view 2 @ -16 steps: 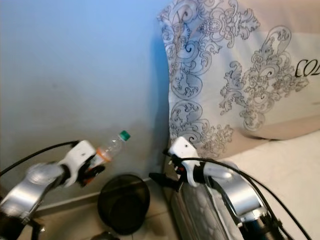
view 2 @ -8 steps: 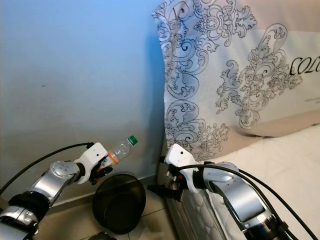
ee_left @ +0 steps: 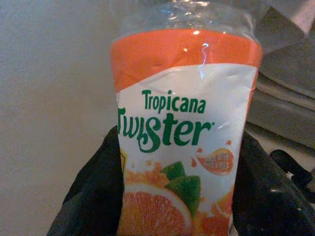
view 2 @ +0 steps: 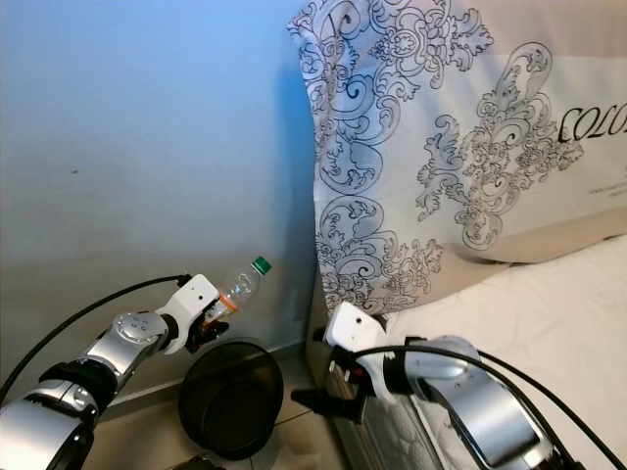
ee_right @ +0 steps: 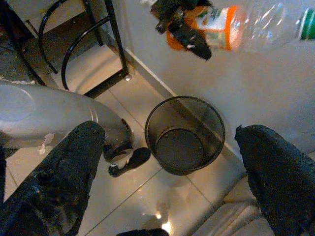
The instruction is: Clean up the room
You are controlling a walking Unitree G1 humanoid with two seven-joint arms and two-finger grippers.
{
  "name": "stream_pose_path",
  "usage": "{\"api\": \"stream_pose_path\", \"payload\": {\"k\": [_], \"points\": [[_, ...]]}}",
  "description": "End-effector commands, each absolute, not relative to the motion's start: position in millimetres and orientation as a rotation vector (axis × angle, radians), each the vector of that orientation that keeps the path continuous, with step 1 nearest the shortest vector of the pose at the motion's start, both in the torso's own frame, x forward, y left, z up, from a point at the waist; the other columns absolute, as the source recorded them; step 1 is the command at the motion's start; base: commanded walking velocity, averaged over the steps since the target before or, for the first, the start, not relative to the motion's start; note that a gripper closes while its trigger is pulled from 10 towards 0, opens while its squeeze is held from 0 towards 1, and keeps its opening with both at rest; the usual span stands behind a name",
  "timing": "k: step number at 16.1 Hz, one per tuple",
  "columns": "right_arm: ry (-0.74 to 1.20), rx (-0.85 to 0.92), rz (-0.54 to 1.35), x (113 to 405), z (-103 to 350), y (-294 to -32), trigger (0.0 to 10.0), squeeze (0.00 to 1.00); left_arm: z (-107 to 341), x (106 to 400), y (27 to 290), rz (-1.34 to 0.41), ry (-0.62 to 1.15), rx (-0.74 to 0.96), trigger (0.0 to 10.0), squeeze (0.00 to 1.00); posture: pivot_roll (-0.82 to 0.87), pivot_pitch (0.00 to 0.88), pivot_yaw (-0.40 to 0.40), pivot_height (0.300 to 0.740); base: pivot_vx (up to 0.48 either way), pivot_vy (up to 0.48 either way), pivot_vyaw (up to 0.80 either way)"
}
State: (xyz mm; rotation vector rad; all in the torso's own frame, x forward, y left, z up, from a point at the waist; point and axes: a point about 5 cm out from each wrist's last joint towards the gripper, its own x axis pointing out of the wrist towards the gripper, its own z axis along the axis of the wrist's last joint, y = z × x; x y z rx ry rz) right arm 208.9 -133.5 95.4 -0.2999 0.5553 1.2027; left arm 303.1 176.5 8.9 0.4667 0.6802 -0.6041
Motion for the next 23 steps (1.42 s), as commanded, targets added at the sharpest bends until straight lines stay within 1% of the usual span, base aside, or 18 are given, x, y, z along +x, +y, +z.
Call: {"api": "stream_pose_path", "payload": {"k": [1,2,15,17,18,19,21,22,23], "points": [[0.552,-0.310,1.199,208.6,100.0,-135.6,10.0,0.00,14.7,309.4,174.3,-0.597,0.648,0.490,10.0,0.97,-0.15,0.014,-0.016,0.740,0.000,0.000,0.00],[0.556,-0.309,1.200,207.3,100.4,-135.8,10.0,0.00,14.5,309.4,174.9,-0.595,0.650,0.494,10.0,1.00,-0.15,0.015,-0.015,0.740,0.000,0.000,0.00],[0.581,-0.288,1.220,206.1,104.2,-139.5,10.0,0.00,8.8,303.7,183.4,-0.581,0.682,0.499,10.0,1.00,-0.15,0.000,-0.016,0.740,0.000,0.000,0.00],[0.571,-0.272,1.185,206.3,105.3,-141.9,10.0,0.00,15.4,309.2,183.8,-0.538,0.631,0.419,10.0,1.00,-0.14,0.000,-0.009,0.740,0.000,0.000,0.00],[0.561,-0.243,1.133,205.8,105.0,-144.2,10.0,0.00,21.5,313.3,180.1,-0.514,0.570,0.318,10.0,1.00,-0.14,0.000,0.002,0.740,0.000,0.000,0.00],[0.557,-0.232,1.119,205.7,104.9,-144.7,10.0,0.00,23.2,314.3,178.8,-0.508,0.552,0.284,10.0,1.00,-0.14,0.000,0.002,0.740,0.000,0.000,0.00],[0.493,-0.171,0.945,209.1,105.9,-149.0,10.0,0.00,35.9,316.7,166.8,-0.496,0.430,0.056,10.0,1.00,-0.13,0.000,0.020,0.740,0.000,0.000,0.00],[0.475,-0.132,0.824,212.2,104.1,-153.8,10.0,0.00,43.7,311.4,160.5,-0.502,0.381,0.014,10.0,0.88,-0.12,0.000,0.024,0.740,0.000,0.000,0.00],[0.457,-0.115,0.763,213.4,102.9,-156.3,10.0,0.00,51.0,305.2,155.8,-0.515,0.350,-0.003,10.0,0.00,-0.11,0.000,0.028,0.740,0.000,0.000,0.00]]}}
